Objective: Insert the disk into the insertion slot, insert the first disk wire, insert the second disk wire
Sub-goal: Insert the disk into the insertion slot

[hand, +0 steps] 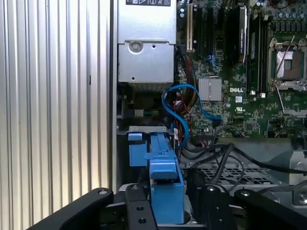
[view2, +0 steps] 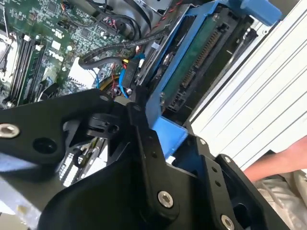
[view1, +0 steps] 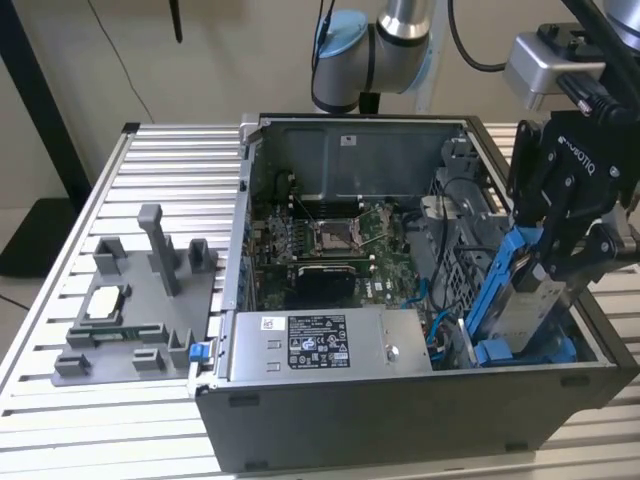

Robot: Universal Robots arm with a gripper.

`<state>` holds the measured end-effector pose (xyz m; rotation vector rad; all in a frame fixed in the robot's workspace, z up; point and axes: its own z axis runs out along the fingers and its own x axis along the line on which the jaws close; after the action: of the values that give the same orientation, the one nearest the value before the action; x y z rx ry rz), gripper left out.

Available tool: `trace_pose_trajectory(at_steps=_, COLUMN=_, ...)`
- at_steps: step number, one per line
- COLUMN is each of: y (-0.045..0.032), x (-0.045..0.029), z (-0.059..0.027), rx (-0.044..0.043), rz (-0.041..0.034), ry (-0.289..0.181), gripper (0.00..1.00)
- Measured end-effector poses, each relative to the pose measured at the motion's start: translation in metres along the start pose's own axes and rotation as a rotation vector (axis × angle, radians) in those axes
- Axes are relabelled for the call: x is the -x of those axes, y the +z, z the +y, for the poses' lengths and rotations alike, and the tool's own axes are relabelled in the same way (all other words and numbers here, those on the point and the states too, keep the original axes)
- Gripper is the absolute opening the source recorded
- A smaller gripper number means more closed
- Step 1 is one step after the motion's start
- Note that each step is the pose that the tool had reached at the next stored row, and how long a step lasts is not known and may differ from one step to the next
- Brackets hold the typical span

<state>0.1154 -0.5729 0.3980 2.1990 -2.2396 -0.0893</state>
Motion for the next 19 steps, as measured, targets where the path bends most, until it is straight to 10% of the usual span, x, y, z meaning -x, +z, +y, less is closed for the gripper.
trace_pose_trajectory(at_steps=9, y=0.0005, x=0.0, z=-0.0001, rx=0.0, rz=-0.0003, ry=0.0, gripper=0.0)
trace_pose_trajectory(at_steps=10, y=0.0006, x=0.0, z=-0.0001, rx=-0.0001, rz=-0.0004, ry=0.0, gripper=1.0)
trace_pose_trajectory(at_steps=16, y=-0.0037, x=0.0003, z=0.0001, rx=0.0, rz=-0.0009, ry=0.0, gripper=1.0)
trace_pose_trajectory(at_steps=19, y=-0.0032, x=0.0014, z=0.0001, rx=-0.0039, rz=-0.02, ry=-0.001, gripper=1.0)
